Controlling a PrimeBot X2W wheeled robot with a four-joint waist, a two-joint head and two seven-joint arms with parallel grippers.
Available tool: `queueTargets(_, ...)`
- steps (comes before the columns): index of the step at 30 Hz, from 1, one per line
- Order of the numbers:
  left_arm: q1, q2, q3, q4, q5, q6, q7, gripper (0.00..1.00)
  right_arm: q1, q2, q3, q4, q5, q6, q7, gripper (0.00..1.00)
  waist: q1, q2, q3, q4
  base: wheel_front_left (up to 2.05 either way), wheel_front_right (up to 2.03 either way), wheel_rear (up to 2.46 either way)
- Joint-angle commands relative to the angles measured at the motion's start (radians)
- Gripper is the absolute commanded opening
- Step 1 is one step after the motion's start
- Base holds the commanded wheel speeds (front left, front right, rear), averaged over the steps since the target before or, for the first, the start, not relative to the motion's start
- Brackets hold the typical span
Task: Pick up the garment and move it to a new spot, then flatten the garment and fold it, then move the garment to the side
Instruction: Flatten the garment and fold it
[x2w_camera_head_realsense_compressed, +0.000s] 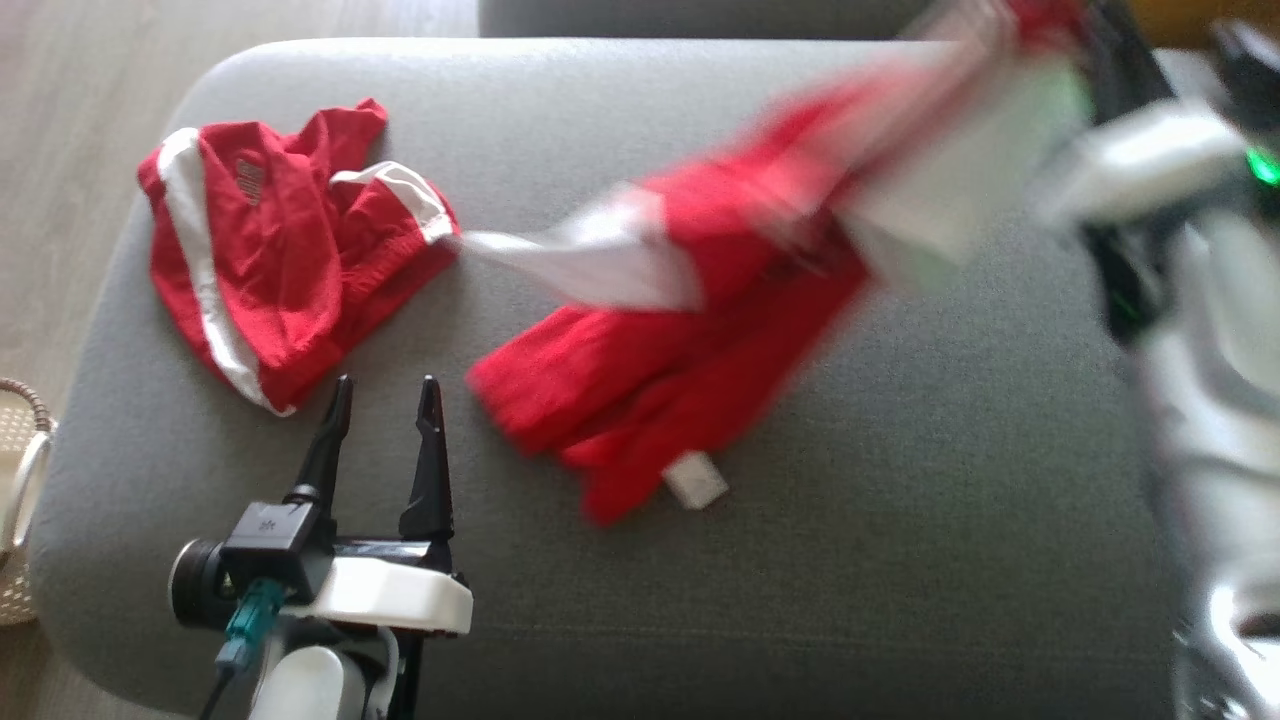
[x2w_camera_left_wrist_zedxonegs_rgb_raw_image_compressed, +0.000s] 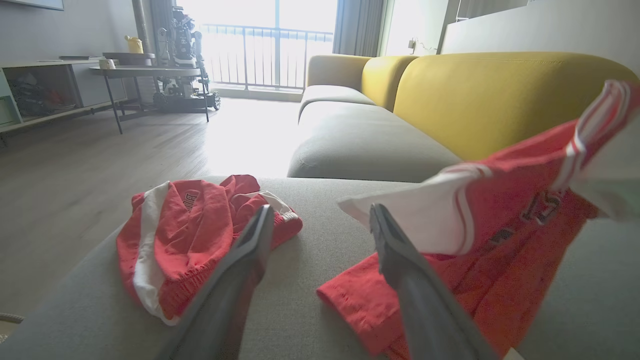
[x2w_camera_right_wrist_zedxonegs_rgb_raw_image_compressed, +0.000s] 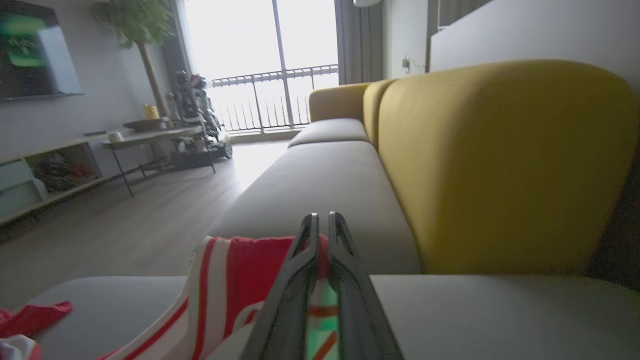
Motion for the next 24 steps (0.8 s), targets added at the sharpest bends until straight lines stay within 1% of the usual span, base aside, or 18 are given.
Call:
queueTargets(1, -0.038, 0.001, 0.032, -0.031, 0.006, -0.005, -0.005, 1.00, -0.004, -0.007, -0.023, -0.011, -0.027, 0.000, -0.001, 0.00, 0.0000, 0.0000, 0.011, -0.011, 0.00, 0.00, 0.00)
queueTargets(4, -0.047, 0.001, 0.034, -0.029, 0.013, -0.010, -0.005, 1.00, 0.032, -0.061, -0.166, 0.075, -0.145, 0.000, 0.012, 0.00, 0.0000, 0.0000, 0.026, -0.028, 0.00, 0.00, 0.00)
queueTargets(7, -0.054, 0.001, 0.036, -0.027, 0.021, -0.016, -0.005, 1.00, 0.048, -0.073, -0.294, 0.110, -0.249, 0.000, 0.035, 0.00, 0.0000, 0.0000, 0.040, -0.047, 0.00, 0.00, 0.00)
queueTargets(11, -0.059, 0.001, 0.034, -0.019, 0.027, -0.024, -0.005, 1.00, 0.073, -0.056, -0.399, 0.100, -0.394, 0.000, 0.095, 0.00, 0.0000, 0.0000, 0.047, -0.066, 0.00, 0.00, 0.00)
queueTargets(15, -0.066, 0.001, 0.027, -0.015, 0.023, -0.024, -0.005, 1.00, 0.112, -0.016, -0.498, 0.029, -0.524, 0.000, 0.161, 0.00, 0.0000, 0.0000, 0.047, -0.075, 0.00, 0.00, 0.00)
queueTargets(16, -0.066, 0.001, 0.025, -0.014, 0.022, -0.024, -0.005, 1.00, 0.126, -0.004, -0.517, 0.007, -0.557, 0.000, 0.182, 0.06, 0.0000, 0.0000, 0.045, -0.076, 0.00, 0.00, 0.00)
queueTargets(17, -0.066, 0.001, 0.023, -0.013, 0.021, -0.024, -0.005, 1.00, 0.141, 0.011, -0.531, -0.020, -0.589, 0.000, 0.197, 0.78, 0.0000, 0.0000, 0.042, -0.076, 0.00, 0.00, 0.00)
queueTargets(18, -0.064, 0.001, 0.020, -0.011, 0.020, -0.024, -0.005, 1.00, 0.153, 0.031, -0.547, -0.043, -0.604, 0.000, 0.215, 1.00, 0.0000, 0.0000, 0.038, -0.076, 0.00, 0.00, 0.00)
queueTargets(21, -0.053, 0.001, 0.014, -0.007, 0.019, -0.023, -0.005, 1.00, 0.189, 0.070, -0.550, -0.124, -0.630, 0.000, 0.224, 1.00, 0.0000, 0.0000, 0.024, -0.079, 0.00, 0.00, 0.00)
queueTargets(24, -0.044, 0.001, 0.009, -0.007, 0.017, -0.022, -0.005, 1.00, 0.224, 0.091, -0.527, -0.207, -0.617, 0.000, 0.208, 1.00, 0.0000, 0.0000, 0.012, -0.080, 0.00, 0.00, 0.00)
